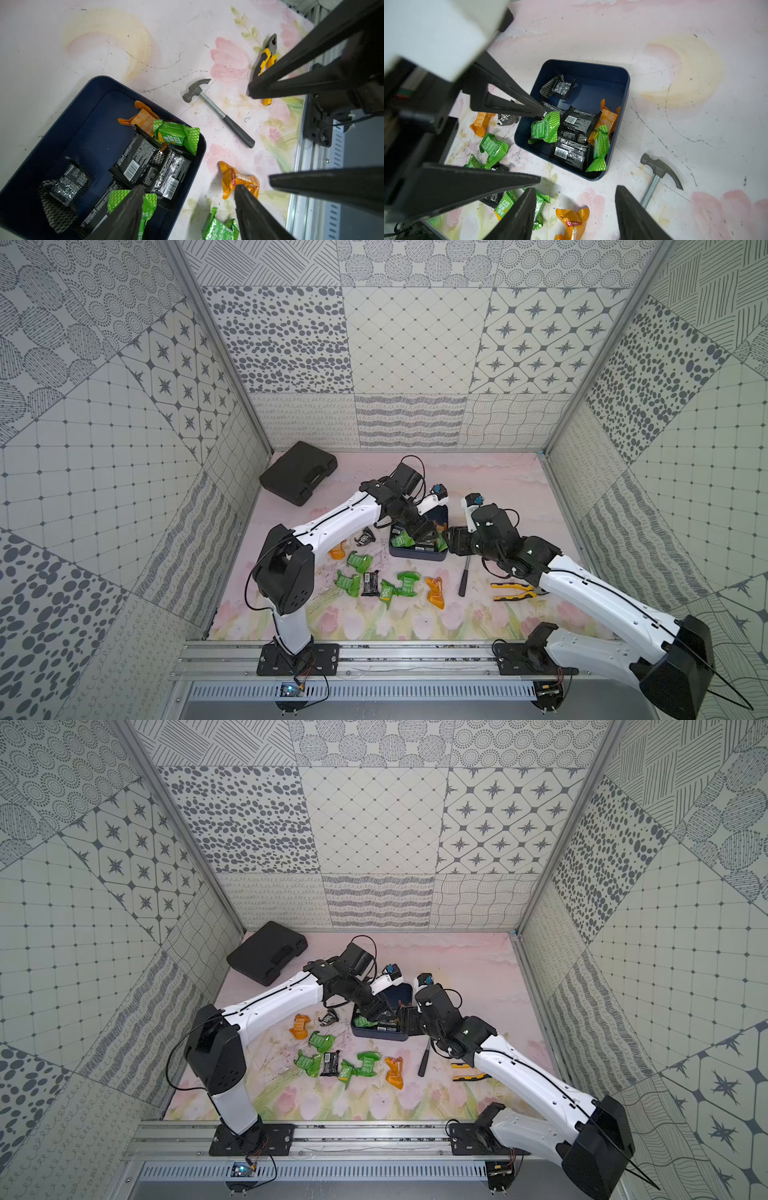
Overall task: Take the cookies out of the storage box
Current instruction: Pick up the cookie from the storage box.
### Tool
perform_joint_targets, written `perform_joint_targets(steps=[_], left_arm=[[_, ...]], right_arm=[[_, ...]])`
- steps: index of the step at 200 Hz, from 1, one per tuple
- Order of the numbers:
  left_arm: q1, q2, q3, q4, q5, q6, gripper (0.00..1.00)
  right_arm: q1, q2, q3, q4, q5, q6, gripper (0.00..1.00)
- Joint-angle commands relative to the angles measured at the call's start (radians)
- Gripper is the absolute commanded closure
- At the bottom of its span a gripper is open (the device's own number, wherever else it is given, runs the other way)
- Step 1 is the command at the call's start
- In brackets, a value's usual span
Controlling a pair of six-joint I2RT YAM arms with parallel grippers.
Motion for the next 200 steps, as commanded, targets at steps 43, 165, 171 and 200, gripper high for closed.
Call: perform_joint_targets(steps=[43,165,171,200], left_arm=[[-0.006,0.176,0.119,-0.146,0.016,0.355,0.25],[0.022,0.412,0.329,-0.192,-0.105,0.359,0.31],[0.020,0.420,0.337,-0.193,-0.106,0.358,0.31],[0.023,0.454,0.371,-0.210,-0.120,0.351,0.34]], right_arm=[[-0.009,-0.058,-0.018,-0.039,0.036,0.029,0.36],[-0.009,-0.058,-0.011,-0.064,0.021,0.042,0.37],[-0.009,-0.058,-0.009,-0.064,0.022,0.041,0.37],[-0.008,-0.054,-0.004,-0.064,0.025,0.035,0.37]])
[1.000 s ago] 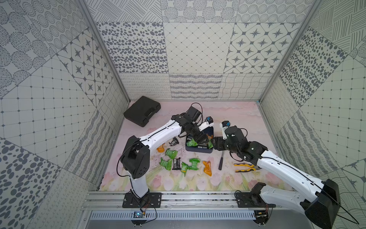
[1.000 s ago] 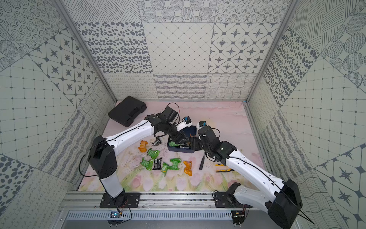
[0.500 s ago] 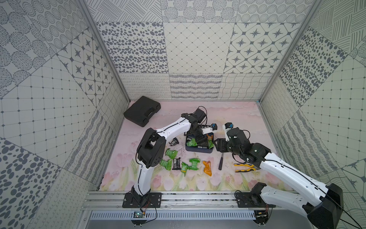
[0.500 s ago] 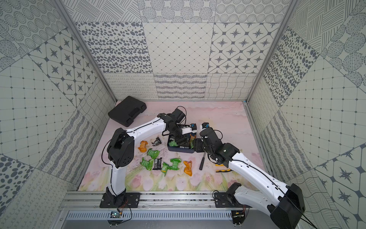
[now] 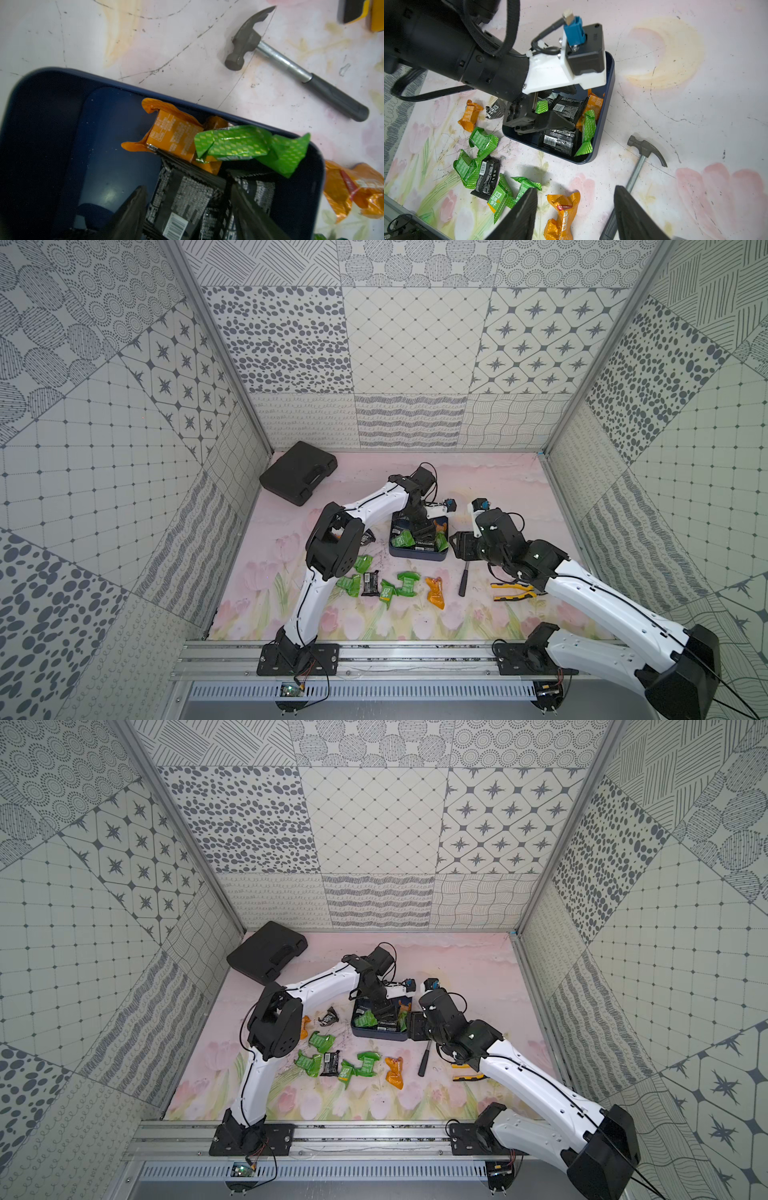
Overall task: Take the cookies out of the storage box
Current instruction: Pick up the cookie from the storage box.
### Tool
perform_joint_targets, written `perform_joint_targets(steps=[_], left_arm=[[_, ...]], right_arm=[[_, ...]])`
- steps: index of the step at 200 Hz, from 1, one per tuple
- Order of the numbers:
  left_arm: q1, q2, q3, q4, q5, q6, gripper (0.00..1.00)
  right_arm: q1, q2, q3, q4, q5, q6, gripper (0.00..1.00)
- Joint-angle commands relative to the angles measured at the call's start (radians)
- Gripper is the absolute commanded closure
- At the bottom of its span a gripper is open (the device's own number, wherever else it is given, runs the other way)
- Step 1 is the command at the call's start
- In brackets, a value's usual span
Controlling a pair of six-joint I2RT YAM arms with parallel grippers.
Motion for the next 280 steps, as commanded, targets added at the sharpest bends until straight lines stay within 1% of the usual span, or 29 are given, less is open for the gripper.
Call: perform_joint_targets(steps=[1,37,90,164,206,244,262,280], left_arm=[[0.006,0.037,0.049,-0.067,-0.033,0.018,0.34],[0.012,0.068,0.075,-0.096,-0.028,0.026,0.35],[0.021,0.094,0.089,-0.106,-0.056,0.014,0.38],[0.021,0.071,0.087,-0.091,-0.075,-0.012,0.53],[0.020,0.024,0.059,-0.068,-0.105,-0.031,0.59],[0.016,-0.056,0.016,-0.052,-0.116,-0.056,0.59],[0.021,-0.124,-0.037,-0.021,-0.128,-0.088,0.60],[0.038,-0.192,-0.082,-0.009,-0.134,-0.162,0.60]], right_arm=[[-0.003,-0.013,0.008,0.014,0.008,0.003,0.37],[-0.005,-0.004,0.017,0.014,0.012,-0.007,0.37],[-0.005,0.003,0.021,0.016,0.019,-0.010,0.37],[-0.006,0.004,0.023,0.016,0.026,-0.004,0.37],[-0.006,0.002,0.021,0.016,0.025,-0.004,0.37],[-0.006,-0.001,0.021,0.016,0.025,-0.008,0.37],[-0.006,-0.004,0.019,0.016,0.027,-0.007,0.37],[-0.006,-0.001,0.020,0.016,0.027,-0.007,0.37]])
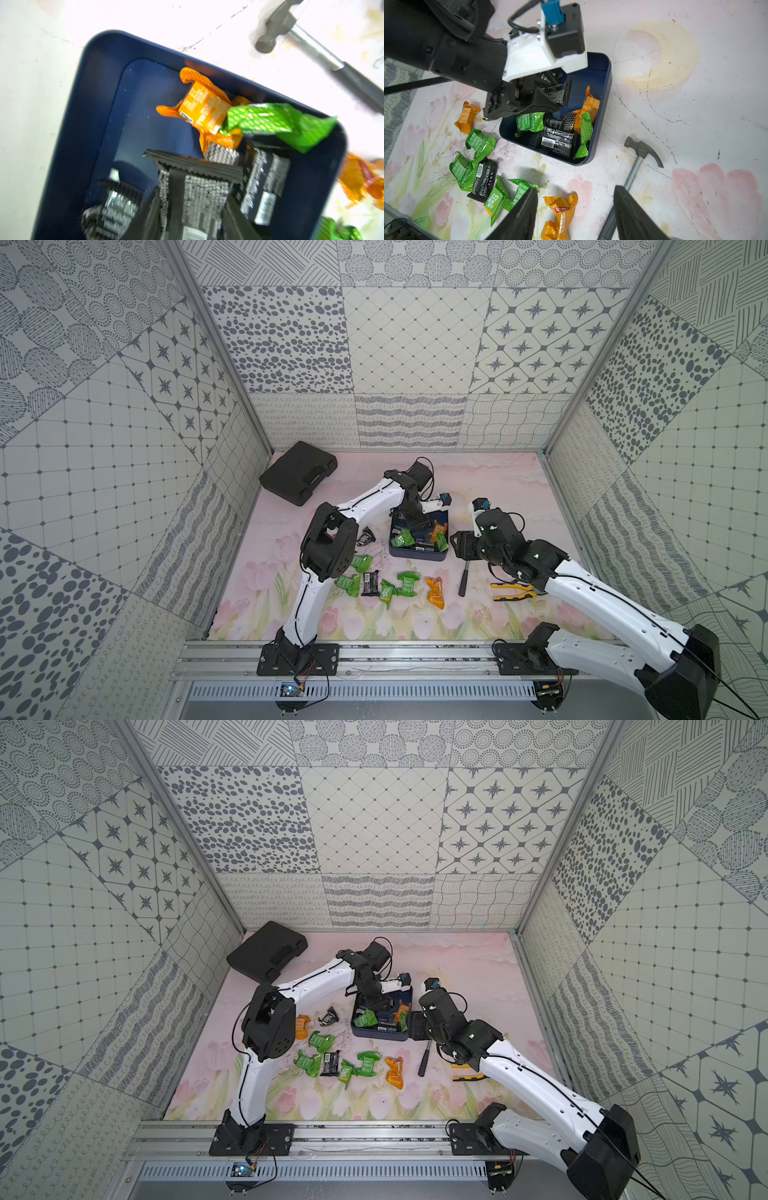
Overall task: Take the cookies out of the storage box
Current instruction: Pick up the cookie from the storage box, then place the cookie at the center of the board.
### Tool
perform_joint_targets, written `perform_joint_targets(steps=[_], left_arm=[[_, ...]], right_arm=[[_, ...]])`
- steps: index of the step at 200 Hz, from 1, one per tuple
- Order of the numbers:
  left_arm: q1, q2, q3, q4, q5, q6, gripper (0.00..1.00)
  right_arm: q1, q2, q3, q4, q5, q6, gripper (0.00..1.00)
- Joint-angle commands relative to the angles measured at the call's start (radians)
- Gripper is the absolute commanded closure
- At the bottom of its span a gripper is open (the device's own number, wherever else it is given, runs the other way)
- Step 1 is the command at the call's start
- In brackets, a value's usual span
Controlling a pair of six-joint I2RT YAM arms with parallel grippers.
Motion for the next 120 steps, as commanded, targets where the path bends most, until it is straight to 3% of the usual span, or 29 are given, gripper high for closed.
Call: perform_joint_targets(steps=[1,62,120], left_arm=[[0.019,-0.118,-0.067,0.033,-0.021,-0.118,0.60],[0.163,-0.327,-0.328,0.079,-0.117,-0.331,0.62],[0.334,-0.360,-0.499,0.156,-0.204,-0.429,0.59]], right_arm=[[-0.005,-0.003,0.020,0.016,0.011,-0.003,0.37],[-0.006,0.019,0.025,0.022,0.001,0.003,0.37],[-0.005,0.018,0.002,0.069,-0.030,0.024,0.38]])
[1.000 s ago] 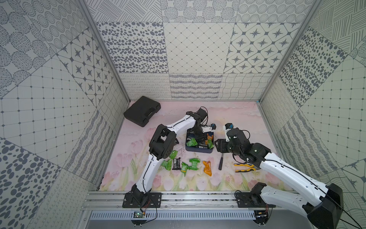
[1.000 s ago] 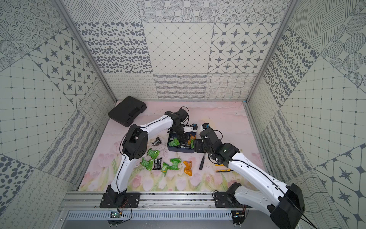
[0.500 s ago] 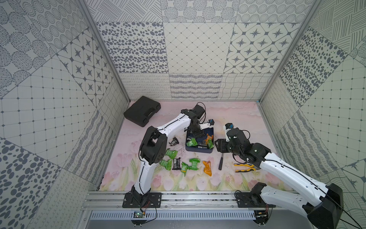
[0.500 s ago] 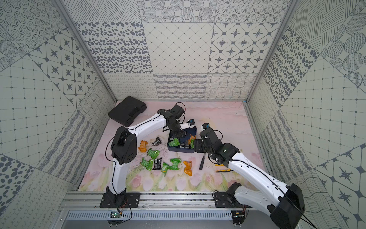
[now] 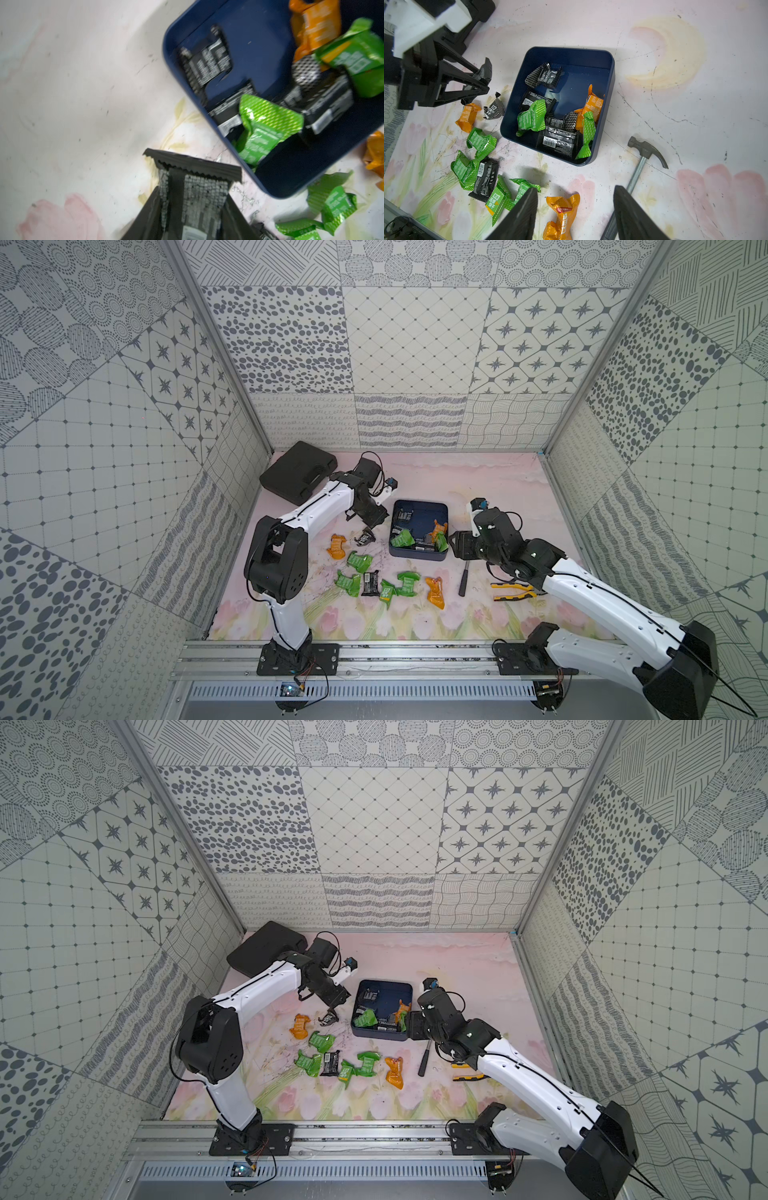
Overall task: Take the cookies out of the storage box
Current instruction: Place the cookie at the center of the board.
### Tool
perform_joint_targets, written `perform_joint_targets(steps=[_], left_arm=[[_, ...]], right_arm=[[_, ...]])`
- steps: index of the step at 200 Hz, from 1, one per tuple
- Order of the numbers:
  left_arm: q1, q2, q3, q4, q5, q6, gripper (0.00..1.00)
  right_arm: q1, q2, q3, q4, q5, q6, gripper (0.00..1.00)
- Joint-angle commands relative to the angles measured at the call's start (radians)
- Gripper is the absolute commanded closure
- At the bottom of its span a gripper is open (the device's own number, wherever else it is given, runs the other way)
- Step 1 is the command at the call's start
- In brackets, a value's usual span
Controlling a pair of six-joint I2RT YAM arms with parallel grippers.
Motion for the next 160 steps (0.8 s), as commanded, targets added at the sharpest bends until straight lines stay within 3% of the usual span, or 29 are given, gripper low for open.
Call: perform_joint_targets(steps=[1,64,97,115,160], left_arm=[[0.074,-0.006,-0.072,0.072,-0.086,-0.127,0.59],[0.120,0.134,-0.075,0.135,-0.244,-0.117,0.59],[0.126,0.165,-0.074,0.152,-0.235,-0.126,0.54],[0.125,0.156,-0.079,0.170,-0.224,-0.143,0.45],[0.126,0.040,-0.122,0.222,-0.177,-0.201,0.36]], right_arm=[[-0.006,0.001,0.002,0.052,-0.012,0.020,0.38],[-0.005,0.016,0.011,0.052,-0.016,0.024,0.38],[-0.006,0.025,0.016,0.052,-0.007,0.030,0.39],[-0.006,0.038,0.023,0.051,-0.008,0.031,0.39],[-0.004,0.108,0.081,0.029,-0.026,-0.005,0.39]])
